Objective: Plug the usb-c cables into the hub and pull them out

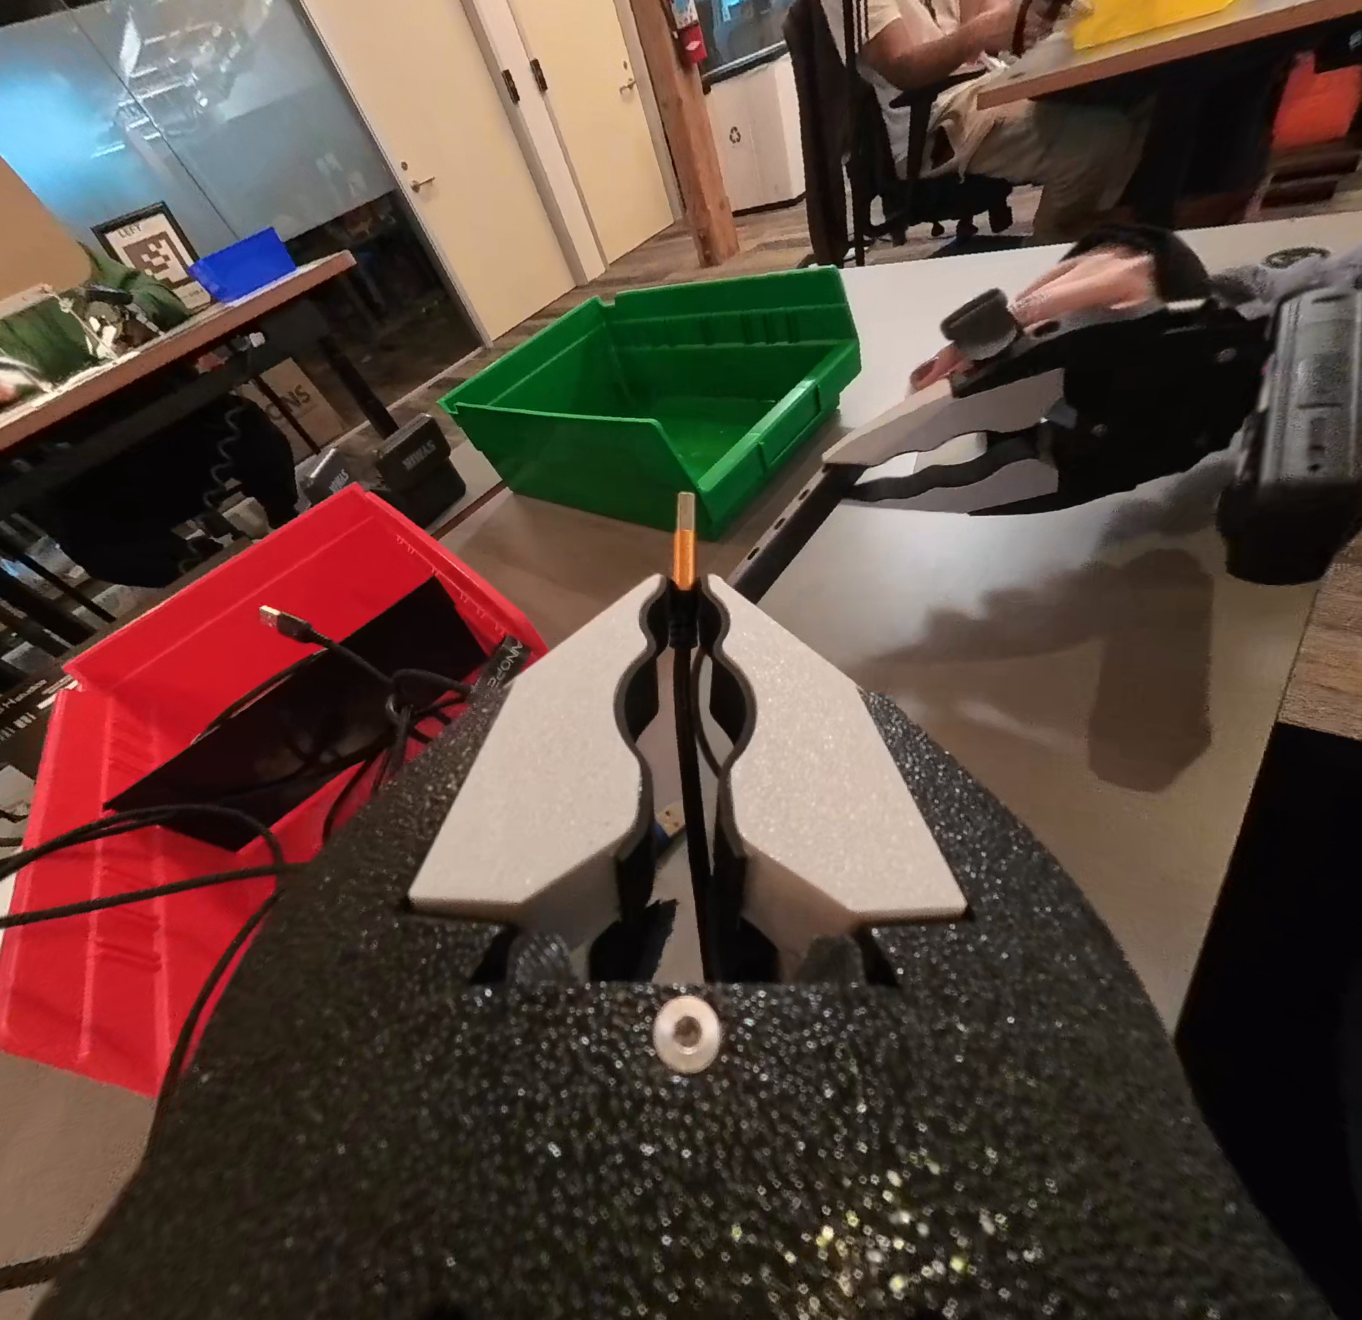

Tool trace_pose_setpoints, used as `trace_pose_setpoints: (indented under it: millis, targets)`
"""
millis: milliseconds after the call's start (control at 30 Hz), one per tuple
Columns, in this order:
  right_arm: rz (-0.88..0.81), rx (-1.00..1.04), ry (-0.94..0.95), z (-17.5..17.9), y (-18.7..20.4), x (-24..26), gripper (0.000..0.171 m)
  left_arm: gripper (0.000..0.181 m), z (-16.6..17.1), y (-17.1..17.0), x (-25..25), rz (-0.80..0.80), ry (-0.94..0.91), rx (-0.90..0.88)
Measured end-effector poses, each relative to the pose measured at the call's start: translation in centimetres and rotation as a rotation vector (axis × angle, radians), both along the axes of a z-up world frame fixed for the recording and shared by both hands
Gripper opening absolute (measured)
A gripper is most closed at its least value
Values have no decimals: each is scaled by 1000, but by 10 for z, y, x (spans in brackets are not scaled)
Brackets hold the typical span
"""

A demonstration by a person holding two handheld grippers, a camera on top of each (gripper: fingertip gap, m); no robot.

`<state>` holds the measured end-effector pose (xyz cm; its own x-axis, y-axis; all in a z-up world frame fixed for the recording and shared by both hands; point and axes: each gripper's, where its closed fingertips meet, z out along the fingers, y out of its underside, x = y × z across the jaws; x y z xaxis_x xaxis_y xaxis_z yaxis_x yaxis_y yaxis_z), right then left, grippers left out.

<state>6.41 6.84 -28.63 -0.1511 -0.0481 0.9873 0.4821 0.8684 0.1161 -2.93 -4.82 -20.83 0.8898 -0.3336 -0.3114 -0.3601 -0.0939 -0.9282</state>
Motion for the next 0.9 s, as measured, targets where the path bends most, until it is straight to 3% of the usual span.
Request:
trace_pose_setpoints:
  millis: [133,367,433,600,700,767,900]
  targets:
    - [-13,-53,-66,-10,2,2,20,4,5,3,0,-2,-61,5]
    - [-144,-839,-393,-50,-14,21,20,5,20,7,-19,70,-228,69]
    - [-186,-993,-472,-58,-19,26,20,4,22,5,-32,111,-368,101]
    - [-232,-1155,-541,-66,-17,26,20,4,20,-15,-64,94,-832,195]
    - [-242,-1154,-496,-54,-9,21,35,4,21,-24,-69,-2,-971,254]
    - [-179,-1194,-429,-36,-15,7,41,4,21,-26,-67,-51,-1004,270]
    - [164,-1342,-409,-6,-76,-35,45,4,35,-27,-51,-215,-1075,306]
